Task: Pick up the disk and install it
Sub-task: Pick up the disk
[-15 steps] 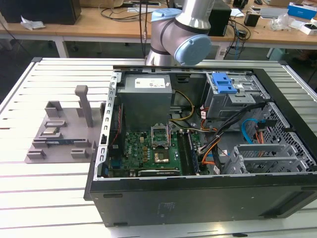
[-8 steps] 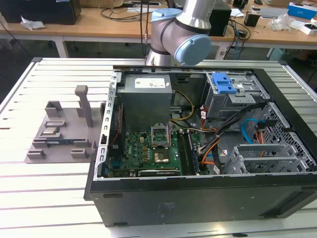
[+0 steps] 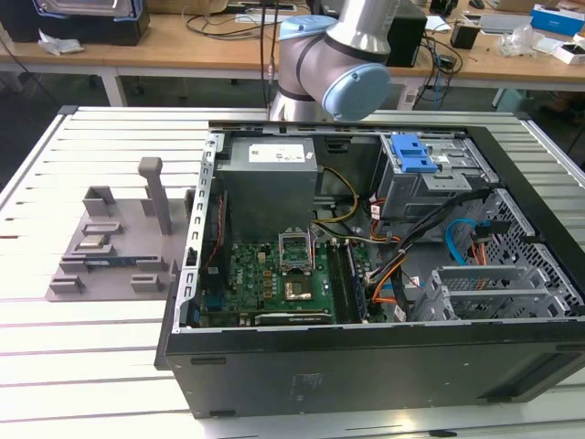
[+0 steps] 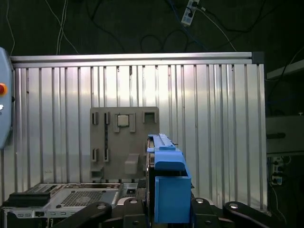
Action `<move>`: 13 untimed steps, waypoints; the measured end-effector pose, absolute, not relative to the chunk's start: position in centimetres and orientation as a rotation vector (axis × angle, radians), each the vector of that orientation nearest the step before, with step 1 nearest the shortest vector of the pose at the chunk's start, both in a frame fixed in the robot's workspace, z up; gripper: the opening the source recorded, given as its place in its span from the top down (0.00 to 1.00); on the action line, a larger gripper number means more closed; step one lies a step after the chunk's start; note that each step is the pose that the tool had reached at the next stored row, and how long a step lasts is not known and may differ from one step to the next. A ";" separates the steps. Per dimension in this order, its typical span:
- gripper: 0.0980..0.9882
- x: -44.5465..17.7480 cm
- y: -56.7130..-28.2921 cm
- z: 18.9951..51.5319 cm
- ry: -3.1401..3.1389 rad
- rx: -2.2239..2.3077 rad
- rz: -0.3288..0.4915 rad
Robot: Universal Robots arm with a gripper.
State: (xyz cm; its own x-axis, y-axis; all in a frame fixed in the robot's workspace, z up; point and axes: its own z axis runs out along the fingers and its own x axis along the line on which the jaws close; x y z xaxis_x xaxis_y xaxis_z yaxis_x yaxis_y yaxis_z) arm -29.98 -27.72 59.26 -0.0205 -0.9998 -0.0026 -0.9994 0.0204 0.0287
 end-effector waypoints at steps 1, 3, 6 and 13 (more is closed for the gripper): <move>0.70 -29.9 -27.7 59.0 -2.231 2.186 -0.035; 0.70 -29.6 -27.7 58.3 -2.231 2.186 -0.035; 0.70 -29.5 -27.7 57.7 -2.231 2.186 -0.035; 0.70 -28.9 -27.7 55.9 -2.231 2.185 -0.036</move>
State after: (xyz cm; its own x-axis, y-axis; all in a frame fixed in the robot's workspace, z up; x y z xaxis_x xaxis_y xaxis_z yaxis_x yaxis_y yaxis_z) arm -28.89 -27.72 55.92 -0.0205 -0.9998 -0.0026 -0.9994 0.0204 0.0294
